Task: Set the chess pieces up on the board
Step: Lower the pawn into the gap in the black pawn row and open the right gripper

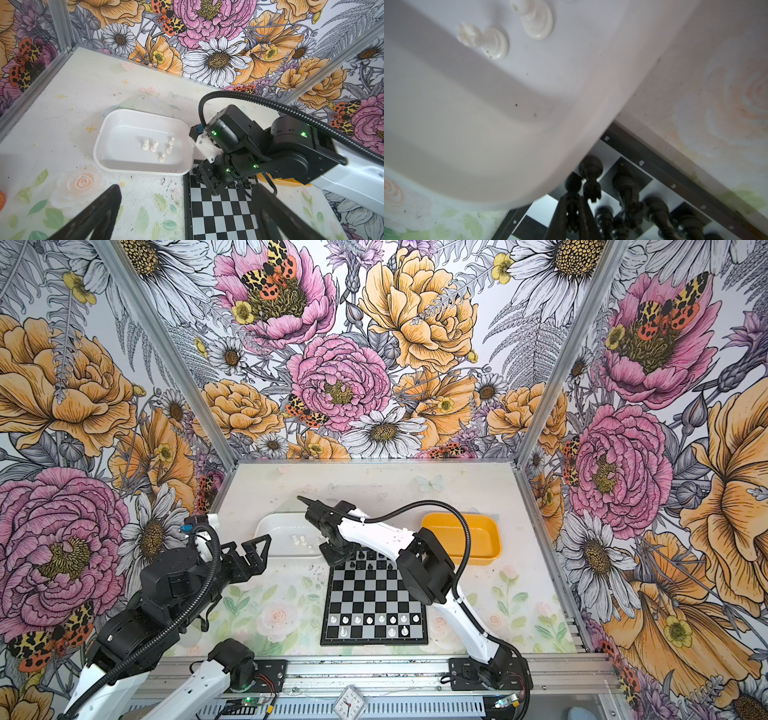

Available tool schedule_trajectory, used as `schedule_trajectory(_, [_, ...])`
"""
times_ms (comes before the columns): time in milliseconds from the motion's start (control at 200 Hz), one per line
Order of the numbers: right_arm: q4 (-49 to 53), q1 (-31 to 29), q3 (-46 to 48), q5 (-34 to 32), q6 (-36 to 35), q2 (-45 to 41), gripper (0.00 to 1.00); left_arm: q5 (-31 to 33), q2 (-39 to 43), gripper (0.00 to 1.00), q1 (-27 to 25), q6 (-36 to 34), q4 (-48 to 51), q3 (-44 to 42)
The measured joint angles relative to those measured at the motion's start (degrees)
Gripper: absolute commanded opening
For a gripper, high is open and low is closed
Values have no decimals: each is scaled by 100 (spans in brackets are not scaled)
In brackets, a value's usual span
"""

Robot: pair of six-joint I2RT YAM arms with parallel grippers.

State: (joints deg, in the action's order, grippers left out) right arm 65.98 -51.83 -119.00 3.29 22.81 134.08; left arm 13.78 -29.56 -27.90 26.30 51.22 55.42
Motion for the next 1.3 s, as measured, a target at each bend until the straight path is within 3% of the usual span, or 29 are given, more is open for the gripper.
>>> schedule_trajectory(635, [9, -48, 0, 0, 2, 76, 19, 7, 188, 99, 7, -33, 129, 0])
schedule_trajectory(1296, [87, -44, -7, 114, -66, -142, 32, 92, 188, 99, 7, -33, 133, 0])
